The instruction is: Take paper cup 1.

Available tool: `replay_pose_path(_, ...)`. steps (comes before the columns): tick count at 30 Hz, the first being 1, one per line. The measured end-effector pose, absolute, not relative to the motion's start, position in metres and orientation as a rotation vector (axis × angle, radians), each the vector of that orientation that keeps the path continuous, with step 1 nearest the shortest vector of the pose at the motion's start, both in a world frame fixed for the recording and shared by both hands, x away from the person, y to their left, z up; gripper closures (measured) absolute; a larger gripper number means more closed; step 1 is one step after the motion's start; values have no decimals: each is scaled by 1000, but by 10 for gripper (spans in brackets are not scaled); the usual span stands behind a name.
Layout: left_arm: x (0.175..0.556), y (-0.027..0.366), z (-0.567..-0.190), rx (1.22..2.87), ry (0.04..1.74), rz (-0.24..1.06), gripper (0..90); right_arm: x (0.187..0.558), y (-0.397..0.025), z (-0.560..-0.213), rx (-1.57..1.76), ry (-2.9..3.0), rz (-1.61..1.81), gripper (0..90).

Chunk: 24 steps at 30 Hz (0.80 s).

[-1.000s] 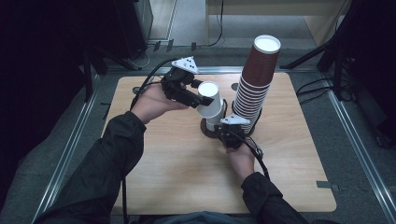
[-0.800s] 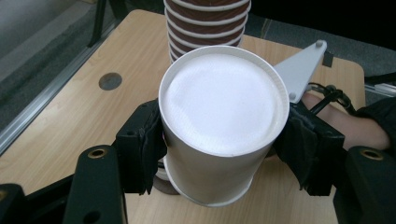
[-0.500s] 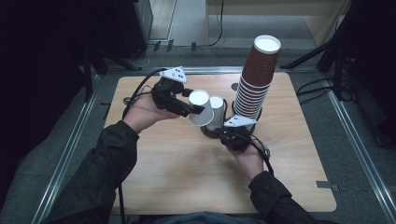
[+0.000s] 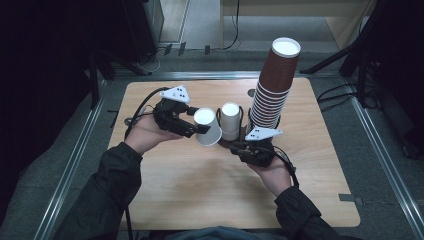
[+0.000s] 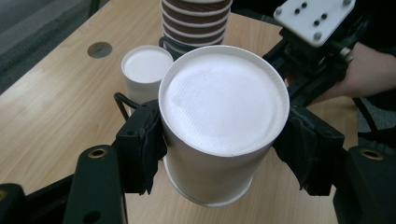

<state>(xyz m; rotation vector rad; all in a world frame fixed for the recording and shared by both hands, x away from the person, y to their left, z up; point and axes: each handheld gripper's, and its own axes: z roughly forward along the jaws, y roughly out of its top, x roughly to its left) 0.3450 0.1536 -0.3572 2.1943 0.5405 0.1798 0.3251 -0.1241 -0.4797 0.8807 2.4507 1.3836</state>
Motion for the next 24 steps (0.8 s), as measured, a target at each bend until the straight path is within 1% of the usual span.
replay_pose_path(3, 341, 154, -364, 2209, 535, 180, 347, 323, -126, -475, 805, 2490, 1416, 695)
replay_pose_path(5, 338, 155, -368, 2212, 527, 170, 347, 321, -126, -473, 762, 2513, 1428, 657)
replay_pose_path(6, 337, 155, -370, 2211, 523, 168, 347, 320, -127, -473, 735, 2536, 1442, 629)
replay_pose_path(7, 336, 155, -372, 2213, 524, 164, 347, 319, -126, -473, 684, 2571, 1445, 578)
replay_pose_path(8, 335, 155, -374, 2217, 522, 162, 347, 318, -126, -473, 670, 2578, 1444, 553)
replay_pose_path(9, 335, 155, -377, 2222, 521, 158, 347, 318, -126, -473, 670, 2578, 1444, 553)
replay_pose_path(10, 335, 155, -380, 2231, 520, 153, 347, 317, -127, -474, 651, 2612, 1451, 507)
replay_pose_path(11, 334, 154, -382, 2228, 522, 150, 347, 317, -127, -474, 639, 2620, 1452, 487)
replay_pose_path(12, 334, 154, -385, 2236, 517, 150, 347, 317, -128, -474, 631, 2628, 1451, 474)
replay_pose_path(17, 334, 151, -397, 2243, 502, 117, 347, 316, -135, -473, 577, 2649, 1446, 470)
replay_pose_path(21, 334, 150, -406, 2235, 504, 99, 347, 319, -146, -471, 583, 2654, 1497, 431)
replay_pose_path(22, 334, 150, -409, 2229, 505, 92, 347, 321, -151, -470, 602, 2644, 1521, 388)
replay_pose_path(23, 333, 149, -411, 2227, 499, 88, 347, 321, -151, -470, 602, 2644, 1521, 388)
replay_pose_path(24, 333, 149, -413, 2223, 496, 88, 346, 323, -154, -470, 613, 2645, 1529, 343)
